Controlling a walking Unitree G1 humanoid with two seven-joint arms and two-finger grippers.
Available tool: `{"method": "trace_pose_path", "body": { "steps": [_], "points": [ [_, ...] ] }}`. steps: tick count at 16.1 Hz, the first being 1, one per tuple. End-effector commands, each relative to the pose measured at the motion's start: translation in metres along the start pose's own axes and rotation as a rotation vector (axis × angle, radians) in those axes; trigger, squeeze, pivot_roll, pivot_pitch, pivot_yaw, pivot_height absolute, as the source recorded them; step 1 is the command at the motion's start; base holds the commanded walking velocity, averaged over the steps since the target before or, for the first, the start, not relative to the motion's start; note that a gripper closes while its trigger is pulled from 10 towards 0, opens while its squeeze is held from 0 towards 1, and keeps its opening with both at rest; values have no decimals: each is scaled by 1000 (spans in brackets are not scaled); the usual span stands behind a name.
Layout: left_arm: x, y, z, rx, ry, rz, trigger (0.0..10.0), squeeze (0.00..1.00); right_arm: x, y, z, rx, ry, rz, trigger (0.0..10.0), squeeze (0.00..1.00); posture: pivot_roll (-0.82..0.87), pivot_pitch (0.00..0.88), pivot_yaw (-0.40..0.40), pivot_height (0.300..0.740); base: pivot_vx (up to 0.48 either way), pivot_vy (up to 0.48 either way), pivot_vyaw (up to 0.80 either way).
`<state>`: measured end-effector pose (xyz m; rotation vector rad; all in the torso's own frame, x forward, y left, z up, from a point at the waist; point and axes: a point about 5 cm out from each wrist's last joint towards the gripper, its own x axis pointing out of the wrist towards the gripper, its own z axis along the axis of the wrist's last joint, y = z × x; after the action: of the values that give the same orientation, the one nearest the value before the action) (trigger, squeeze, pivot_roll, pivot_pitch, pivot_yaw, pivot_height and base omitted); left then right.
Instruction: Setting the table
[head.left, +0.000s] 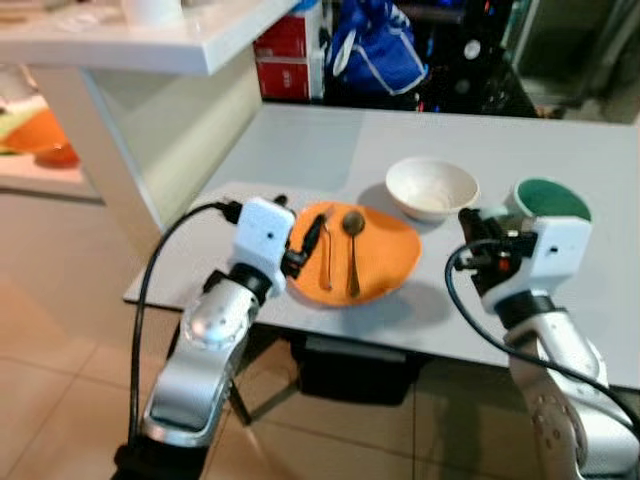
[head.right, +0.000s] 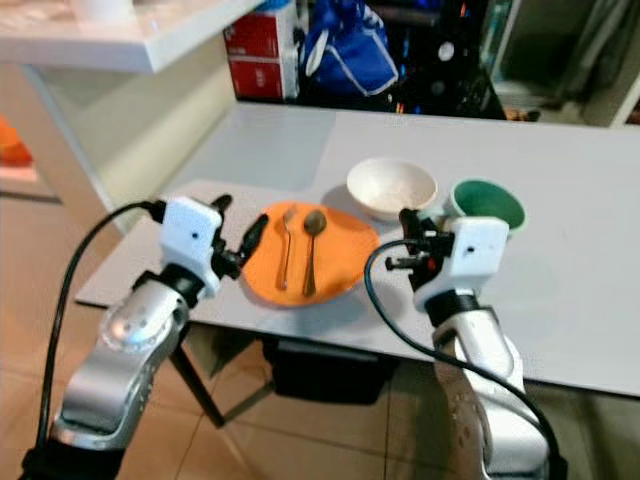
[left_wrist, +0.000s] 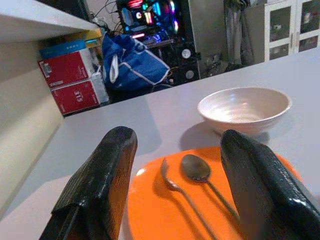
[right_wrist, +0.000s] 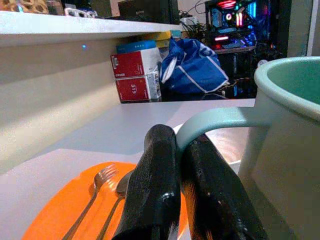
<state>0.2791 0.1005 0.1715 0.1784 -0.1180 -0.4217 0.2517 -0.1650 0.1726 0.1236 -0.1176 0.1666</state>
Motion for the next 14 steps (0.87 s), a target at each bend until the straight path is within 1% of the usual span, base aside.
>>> {"method": "trace_pose_path", "body": {
  "steps": [1,2,5,8,9,11,12,13,14],
  "points": [
    [-1,2,2,8,-7,-6,10000,0,0,3,0,19,4,25,10000,0,-79,0,43,740,0,0,0],
    [-1,2,1,-1,-3,-10,10000,0,1,4,-2,10,14,39,10000,0,-77,0,39,740,0,0,0],
    [-1,4,1,2,1,-14,10000,0,6,9,-6,-14,35,69,10000,0,-70,0,34,740,0,480,0],
    [0,6,3,16,-6,-4,10000,0,11,8,-11,-31,46,61,10000,0,-61,0,29,740,0,0,0],
    [0,4,4,18,-9,-23,10000,0,14,5,-15,-46,59,36,10000,0,-60,0,29,740,0,0,0],
    [0,-2,6,8,-24,-92,10000,0,18,2,-19,-58,71,14,10000,0,-58,0,30,740,0,0,0],
    [-6,-14,7,1,-37,-218,10000,0,21,-2,-21,-70,70,-13,10000,0,-55,0,29,740,0,0,0],
    [-9,-18,5,-5,-22,-265,10000,0,23,-5,-21,-67,65,-25,10000,0,-52,0,26,740,0,0,0],
    [-10,-20,5,-11,-14,-287,10000,0,24,-7,-20,-71,62,-31,10000,0,-50,0,23,740,0,0,0]
  ]
}}
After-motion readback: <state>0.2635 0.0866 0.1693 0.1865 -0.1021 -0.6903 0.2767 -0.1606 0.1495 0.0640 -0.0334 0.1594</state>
